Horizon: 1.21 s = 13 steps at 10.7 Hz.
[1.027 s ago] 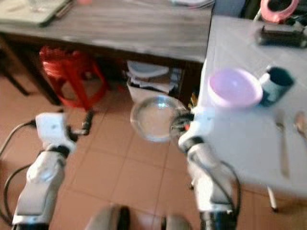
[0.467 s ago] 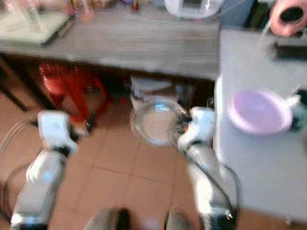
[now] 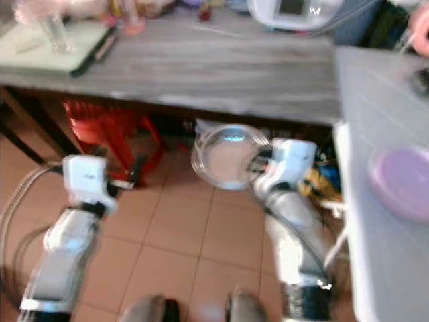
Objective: Setting the table
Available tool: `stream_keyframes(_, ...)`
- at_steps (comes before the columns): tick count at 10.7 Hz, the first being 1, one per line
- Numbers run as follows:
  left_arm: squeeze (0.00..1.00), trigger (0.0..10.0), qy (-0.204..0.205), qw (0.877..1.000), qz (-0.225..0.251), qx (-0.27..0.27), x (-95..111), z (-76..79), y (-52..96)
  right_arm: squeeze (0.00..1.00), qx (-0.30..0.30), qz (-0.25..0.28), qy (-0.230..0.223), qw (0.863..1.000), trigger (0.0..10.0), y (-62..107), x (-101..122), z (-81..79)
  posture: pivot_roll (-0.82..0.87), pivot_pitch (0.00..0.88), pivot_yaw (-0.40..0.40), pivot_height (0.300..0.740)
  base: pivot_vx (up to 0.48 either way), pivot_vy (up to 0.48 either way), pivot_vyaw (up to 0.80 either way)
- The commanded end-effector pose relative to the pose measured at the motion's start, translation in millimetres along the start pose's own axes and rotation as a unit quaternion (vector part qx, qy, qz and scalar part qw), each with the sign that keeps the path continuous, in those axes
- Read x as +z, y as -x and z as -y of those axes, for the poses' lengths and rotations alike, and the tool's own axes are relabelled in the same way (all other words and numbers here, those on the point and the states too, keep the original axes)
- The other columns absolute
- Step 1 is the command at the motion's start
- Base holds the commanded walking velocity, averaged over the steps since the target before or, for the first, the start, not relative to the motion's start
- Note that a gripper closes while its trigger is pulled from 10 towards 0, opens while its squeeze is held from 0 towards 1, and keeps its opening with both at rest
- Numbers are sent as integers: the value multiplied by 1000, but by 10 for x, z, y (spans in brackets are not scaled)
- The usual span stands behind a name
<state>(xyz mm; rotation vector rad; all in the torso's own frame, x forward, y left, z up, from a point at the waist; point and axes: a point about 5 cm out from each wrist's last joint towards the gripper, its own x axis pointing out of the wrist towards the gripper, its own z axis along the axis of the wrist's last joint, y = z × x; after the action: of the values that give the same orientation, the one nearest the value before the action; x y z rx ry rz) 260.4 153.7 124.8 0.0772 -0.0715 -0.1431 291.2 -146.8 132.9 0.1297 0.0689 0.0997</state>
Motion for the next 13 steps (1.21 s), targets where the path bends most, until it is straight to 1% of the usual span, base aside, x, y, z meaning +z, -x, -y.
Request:
stream_keyframes(1, 0, 10000, 4, 1000, 16, -11, 72, 54, -20, 0, -43, 3, 28, 999, 10000, -22, 16, 130, 16, 156, 49, 740, 480, 0, 0)
stream_keyframes(2, 0, 10000, 0, 1000, 24, -20, 99, 83, -31, 0, -57, 5, 29, 998, 10000, -54, 14, 153, 24, 154, 44, 740, 480, 0, 0)
stream_keyframes(3, 0, 10000, -21, 999, 35, -36, 137, 122, -26, 0, -70, 5, 11, 997, 10000, -91, 13, 163, 34, 148, 46, 740, 480, 0, 0)
stream_keyframes(4, 0, 10000, -11, 999, 30, -39, 123, 140, -34, 0, -71, 19, 15, 997, 10000, -164, 41, 118, 39, 153, 47, 740, 480, 0, 0)
stream_keyframes(5, 0, 10000, -7, 999, 36, -33, 150, 121, -46, 0, -49, 29, 7, 998, 10000, -236, 125, 73, 42, 157, 49, 740, 480, 0, 0)
stream_keyframes(6, 0, 10000, -5, 999, 38, -26, 158, 100, -53, 0, -34, 37, -16, 999, 10000, -273, 158, 56, 44, 159, 51, 740, 480, 0, 0)
stream_keyframes(7, 0, 10000, 3, 999, 36, -19, 157, 82, -51, 0, -30, 39, -22, 999, 10000, -307, 174, 48, 43, 150, 53, 740, 274, 0, 0)
stream_keyframes(8, 0, 10000, -2, 999, 38, -17, 161, 72, -58, 0, -33, 44, -16, 998, 10000, -344, 203, 46, 44, 142, 55, 740, 0, 0, 0)
stream_keyframes(9, 0, 10000, 0, 999, 33, -16, 140, 74, -53, 0, -71, 27, -8, 997, 10000, -394, 181, 141, 46, 136, 54, 740, 0, 0, 0)
stream_keyframes(10, 0, 10000, 3, 999, 28, -18, 115, 91, -22, 0, -101, 10, -12, 995, 10000, -408, 143, 214, 46, 130, 53, 740, 0, 0, 0)
stream_keyframes(11, 0, 10000, 9, 1000, 13, -25, 51, 133, 32, 0, -107, -5, 1, 994, 10000, -414, 96, 235, 50, 120, 51, 740, 0, 0, 0)
stream_keyframes(12, 0, 10000, 14, 999, 4, -34, 28, 156, 39, 0, -109, -22, -27, 993, 10000, -427, 40, 220, 54, 125, 50, 740, 0, 0, 0)
stream_keyframes(13, 0, 10000, 22, 999, 0, -36, 16, 153, 39, 0, -107, -28, -35, 993, 10000, -474, 19, 176, 59, 126, 54, 740, 0, 0, 0)
